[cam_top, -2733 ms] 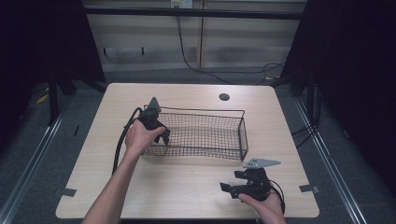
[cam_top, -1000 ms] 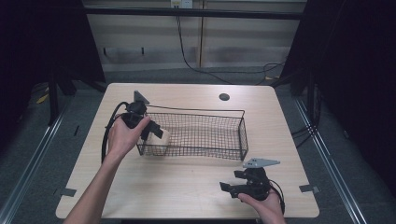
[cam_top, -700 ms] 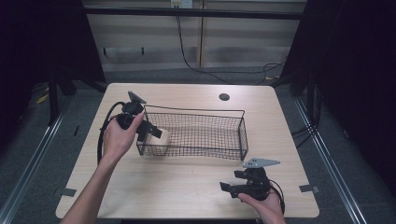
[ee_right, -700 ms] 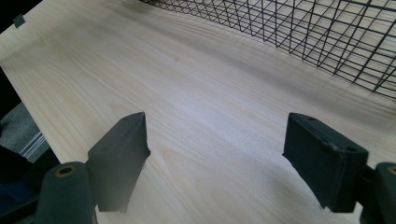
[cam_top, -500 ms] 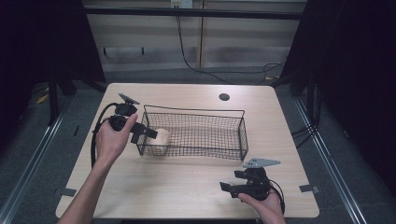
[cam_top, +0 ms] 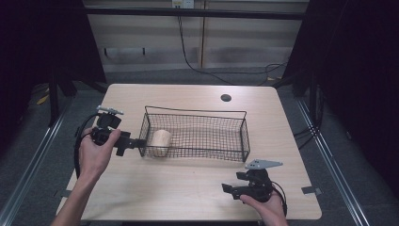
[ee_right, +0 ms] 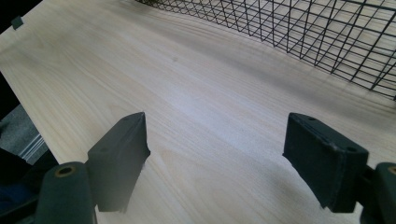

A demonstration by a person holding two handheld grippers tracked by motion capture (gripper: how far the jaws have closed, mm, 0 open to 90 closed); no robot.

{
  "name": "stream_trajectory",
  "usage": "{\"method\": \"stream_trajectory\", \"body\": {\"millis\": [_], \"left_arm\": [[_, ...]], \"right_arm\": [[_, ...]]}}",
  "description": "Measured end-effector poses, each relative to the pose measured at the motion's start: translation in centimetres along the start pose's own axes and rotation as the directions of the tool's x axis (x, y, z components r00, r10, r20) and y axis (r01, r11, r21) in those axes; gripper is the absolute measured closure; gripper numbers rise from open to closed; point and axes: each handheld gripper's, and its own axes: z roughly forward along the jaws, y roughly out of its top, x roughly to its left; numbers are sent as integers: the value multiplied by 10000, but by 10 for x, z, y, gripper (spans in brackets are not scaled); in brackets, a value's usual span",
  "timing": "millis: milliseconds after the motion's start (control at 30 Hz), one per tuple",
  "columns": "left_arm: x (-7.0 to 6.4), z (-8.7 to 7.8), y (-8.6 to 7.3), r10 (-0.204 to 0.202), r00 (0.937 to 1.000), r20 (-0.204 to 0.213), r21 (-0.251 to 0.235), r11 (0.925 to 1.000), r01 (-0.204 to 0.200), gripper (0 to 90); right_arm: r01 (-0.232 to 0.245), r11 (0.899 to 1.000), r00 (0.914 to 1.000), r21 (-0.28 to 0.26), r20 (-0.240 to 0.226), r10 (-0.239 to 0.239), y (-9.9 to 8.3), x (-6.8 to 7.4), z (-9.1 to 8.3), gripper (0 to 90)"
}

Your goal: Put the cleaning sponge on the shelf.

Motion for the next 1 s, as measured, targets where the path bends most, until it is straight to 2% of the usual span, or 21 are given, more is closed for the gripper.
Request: {"method": "stream_trajectory", "body": {"millis": [133,367,433,533,633,767,800,833,867,900,933,1000], "left_arm": [[0,-3,-19,-99,9997,206,-1,10000,99,183],[-4,-9,-43,75,10000,38,-105,9999,-75,182],[-5,-8,-52,-158,9999,-38,-172,9997,157,183],[-4,-8,-62,-543,9981,-282,238,9982,550,183],[-4,-6,-74,-454,9980,-435,229,9987,464,183],[-3,3,-97,-354,9988,-336,206,9991,361,183],[-3,7,-102,-440,9985,-333,140,9989,445,183],[-3,7,-108,-275,9992,-286,-71,9996,274,183],[-3,10,-115,-93,9991,-403,-98,9999,89,183],[-3,13,-118,-208,9986,-483,2,9998,208,183],[-2,14,-121,-244,9992,-332,117,9996,248,183],[1,20,-128,-345,9989,309,447,9985,331,183]], "right_arm": [[-19,10000,10000,-34,18,19,0,0,0,215],[-9,10000,10000,34,36,9,0,1,1,215],[-35,10000,10000,28,58,35,0,0,2,214],[9,10000,10000,29,82,-9,0,0,2,214],[18,10000,9999,65,105,-19,0,1,2,214],[40,10000,9999,85,140,-41,0,0,3,213],[40,9999,9999,92,157,-42,0,0,3,213],[42,9999,9999,104,159,-43,0,0,3,213],[56,9999,9998,113,198,-58,0,0,4,213],[32,10000,9997,75,257,-34,0,0,4,214],[42,10000,9997,49,255,-44,0,0,4,214],[19,9999,9992,-121,407,-14,-2,-1,5,213]]}}
